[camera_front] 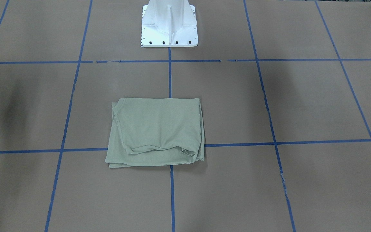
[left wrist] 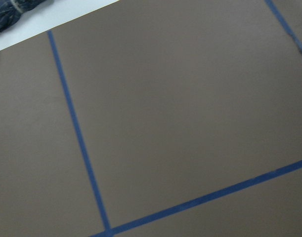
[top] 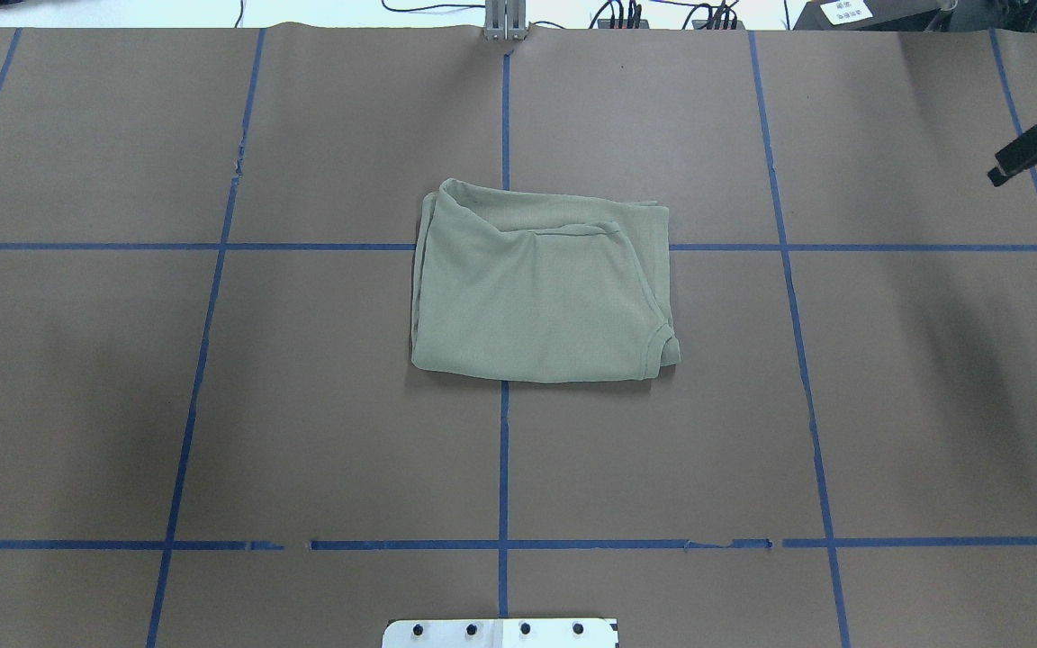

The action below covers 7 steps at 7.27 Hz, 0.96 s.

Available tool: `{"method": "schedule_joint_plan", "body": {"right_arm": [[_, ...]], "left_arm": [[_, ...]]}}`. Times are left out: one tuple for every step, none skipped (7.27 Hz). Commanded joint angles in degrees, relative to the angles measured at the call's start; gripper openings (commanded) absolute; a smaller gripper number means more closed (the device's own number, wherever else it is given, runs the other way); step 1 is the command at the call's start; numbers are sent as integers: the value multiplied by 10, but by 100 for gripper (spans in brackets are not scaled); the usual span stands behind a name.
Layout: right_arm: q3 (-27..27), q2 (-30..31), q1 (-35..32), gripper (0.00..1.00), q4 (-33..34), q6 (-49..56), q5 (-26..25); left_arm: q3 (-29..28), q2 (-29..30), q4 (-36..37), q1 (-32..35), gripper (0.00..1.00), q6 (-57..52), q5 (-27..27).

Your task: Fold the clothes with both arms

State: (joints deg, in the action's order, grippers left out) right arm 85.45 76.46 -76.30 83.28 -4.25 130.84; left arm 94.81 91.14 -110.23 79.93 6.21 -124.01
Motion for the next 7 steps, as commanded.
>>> {"method": "schedule_joint_plan", "body": {"right_arm": [[19,33,-44,100,35,59,2],[22,44,-48,100,35,65,-28],[28,50,-70,100,37,63,-44],[26,61,-82,100,46,56,-33],[26,64,-104,100,82,56,-1],[28,63,-131,100,124,56,45],[27,72,-152,100,134,56,71]], "left_arm": [[-3,-11,-3,4,100,29,4],[3,-21,-4,6,100,26,3],[4,-23,5,8,100,26,0],[9,-35,45,9,100,27,-31],[28,-40,115,9,100,26,-73],[47,-41,155,15,100,11,-75],[44,-49,173,30,100,-47,-75]]}}
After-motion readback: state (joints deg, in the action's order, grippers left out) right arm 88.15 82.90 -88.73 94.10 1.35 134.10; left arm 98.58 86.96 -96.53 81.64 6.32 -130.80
